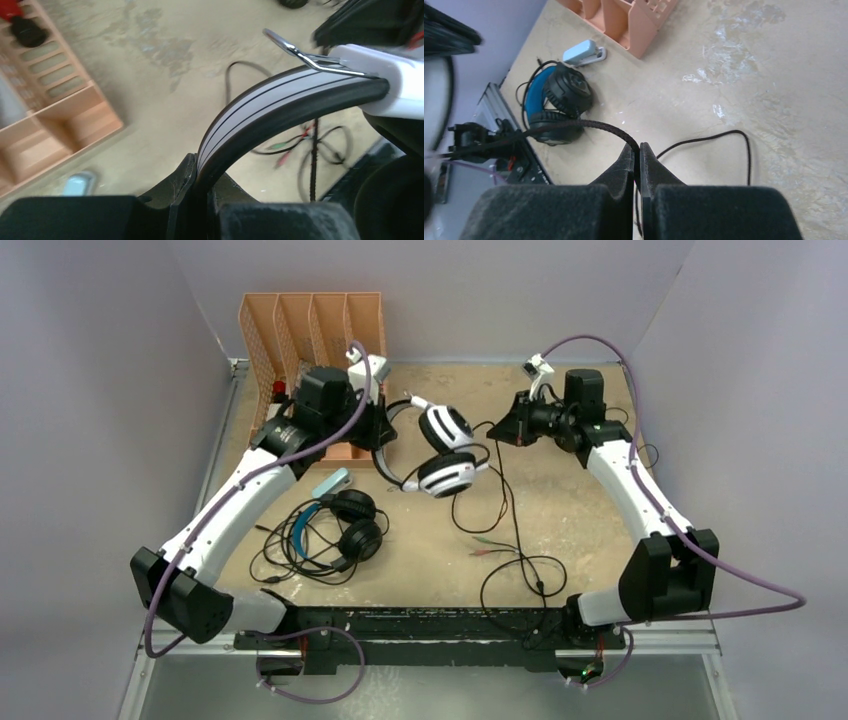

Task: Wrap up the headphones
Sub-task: Wrap the headphones cable around the headphones.

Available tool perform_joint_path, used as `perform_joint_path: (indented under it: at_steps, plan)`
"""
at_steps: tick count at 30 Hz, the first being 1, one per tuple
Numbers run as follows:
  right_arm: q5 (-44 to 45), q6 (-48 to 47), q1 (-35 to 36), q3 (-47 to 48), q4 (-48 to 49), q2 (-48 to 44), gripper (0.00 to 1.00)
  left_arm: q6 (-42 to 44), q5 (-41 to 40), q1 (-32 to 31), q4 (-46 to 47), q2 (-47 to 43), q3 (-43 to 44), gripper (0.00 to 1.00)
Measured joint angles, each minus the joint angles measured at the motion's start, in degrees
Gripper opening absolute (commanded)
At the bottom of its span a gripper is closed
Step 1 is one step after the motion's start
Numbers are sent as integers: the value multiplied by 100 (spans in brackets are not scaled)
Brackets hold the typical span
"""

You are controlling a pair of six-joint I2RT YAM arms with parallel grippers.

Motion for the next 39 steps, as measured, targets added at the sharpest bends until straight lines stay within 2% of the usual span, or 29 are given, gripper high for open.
perform_joint_path:
  at_steps: [9,17,22,25,30,33,39]
  plan:
    - [-1060,-175,-13,485,-966,382,0,2155,-1902,-721,254,-448,-1495,0]
    - [-1738,35,72,501,-1139,549,0,3434,-3759,-1401,887,-413,-1600,0]
    - [-2240,767,219,560,-599,616,0,4096,-4579,-1722,1456,-343,-1784,0]
    - [-2396,1491,273,551,-109,629,0,4328,-4933,-1751,1853,-313,-1965,0]
    - [-2562,2946,431,391,1241,629,0,4553,-5528,-1873,2638,-155,-2020,0]
    - [-2505,3674,726,295,1982,625,0,4511,-5941,-1904,3040,85,-2020,0]
    - [-1513,4105,1134,-142,2358,452,0,3735,-6902,-1947,3220,817,-1576,0]
